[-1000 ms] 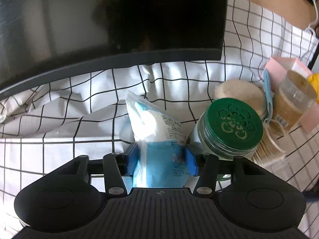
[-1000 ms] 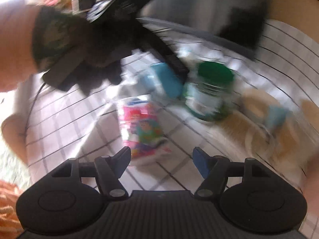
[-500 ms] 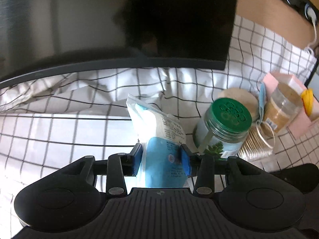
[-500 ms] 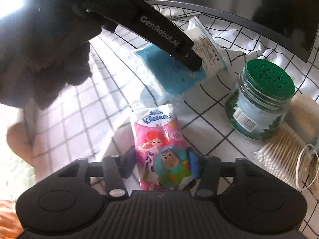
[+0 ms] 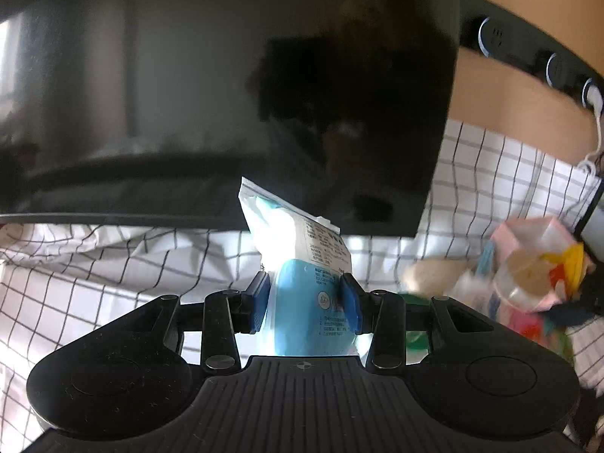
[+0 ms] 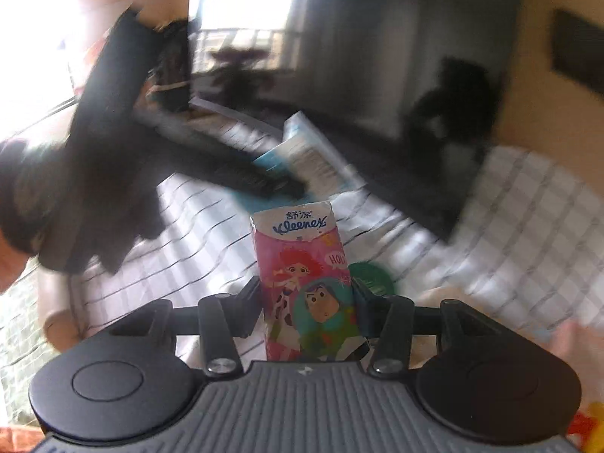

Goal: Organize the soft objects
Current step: 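Carry both tissue packs over the pink box and open both tools to drop them, then move both open tools back toward the cotton swabs and the blue mask, then grasp the cotton swab bundle with the left tool while the right tool grasps the blue mask, then lift the blue face mask with the right tool, pulling it free of the jars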

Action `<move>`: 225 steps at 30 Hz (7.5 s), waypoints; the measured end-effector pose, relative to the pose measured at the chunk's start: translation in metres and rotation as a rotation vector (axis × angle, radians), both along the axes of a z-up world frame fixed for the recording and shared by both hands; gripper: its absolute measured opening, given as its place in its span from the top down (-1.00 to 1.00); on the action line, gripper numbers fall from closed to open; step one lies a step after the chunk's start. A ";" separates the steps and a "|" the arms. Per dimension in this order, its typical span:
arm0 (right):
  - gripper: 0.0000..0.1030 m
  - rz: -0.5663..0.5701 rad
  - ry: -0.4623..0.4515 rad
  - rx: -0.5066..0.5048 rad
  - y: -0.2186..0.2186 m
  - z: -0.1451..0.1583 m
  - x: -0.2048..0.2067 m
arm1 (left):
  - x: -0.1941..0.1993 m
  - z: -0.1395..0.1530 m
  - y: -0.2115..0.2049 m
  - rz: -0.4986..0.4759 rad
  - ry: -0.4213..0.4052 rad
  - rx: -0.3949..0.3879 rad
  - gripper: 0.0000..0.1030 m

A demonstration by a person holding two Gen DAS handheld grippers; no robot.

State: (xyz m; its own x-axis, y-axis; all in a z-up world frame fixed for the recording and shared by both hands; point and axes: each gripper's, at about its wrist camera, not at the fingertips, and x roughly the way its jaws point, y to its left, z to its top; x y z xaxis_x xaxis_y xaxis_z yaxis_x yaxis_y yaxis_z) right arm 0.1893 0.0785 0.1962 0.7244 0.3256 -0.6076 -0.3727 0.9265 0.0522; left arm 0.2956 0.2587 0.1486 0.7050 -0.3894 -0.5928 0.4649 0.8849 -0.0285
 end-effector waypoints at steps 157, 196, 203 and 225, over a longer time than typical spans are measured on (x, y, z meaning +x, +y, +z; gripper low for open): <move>-0.30 -0.337 0.256 0.175 -0.192 -0.111 -0.058 | -0.106 -0.105 -0.171 -0.116 0.160 0.232 -0.06; -0.18 -0.389 0.372 0.327 -0.211 -0.006 0.078 | -0.063 -0.121 -0.146 -0.079 0.320 0.073 -0.50; 0.36 -0.601 0.754 0.320 -0.199 -0.059 0.186 | -0.068 -0.113 -0.126 -0.090 0.277 0.042 -0.48; 0.83 -0.632 0.864 0.209 -0.188 -0.115 0.218 | -0.077 -0.113 -0.089 -0.161 0.317 -0.028 -0.48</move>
State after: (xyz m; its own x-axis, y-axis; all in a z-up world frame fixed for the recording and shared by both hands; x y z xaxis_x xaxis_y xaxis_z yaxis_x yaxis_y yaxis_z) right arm 0.4077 -0.1099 0.0813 0.1525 0.2008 -0.9677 0.4059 0.8800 0.2466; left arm 0.2183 0.1697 0.0356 0.4163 -0.4993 -0.7598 0.5624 0.7981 -0.2163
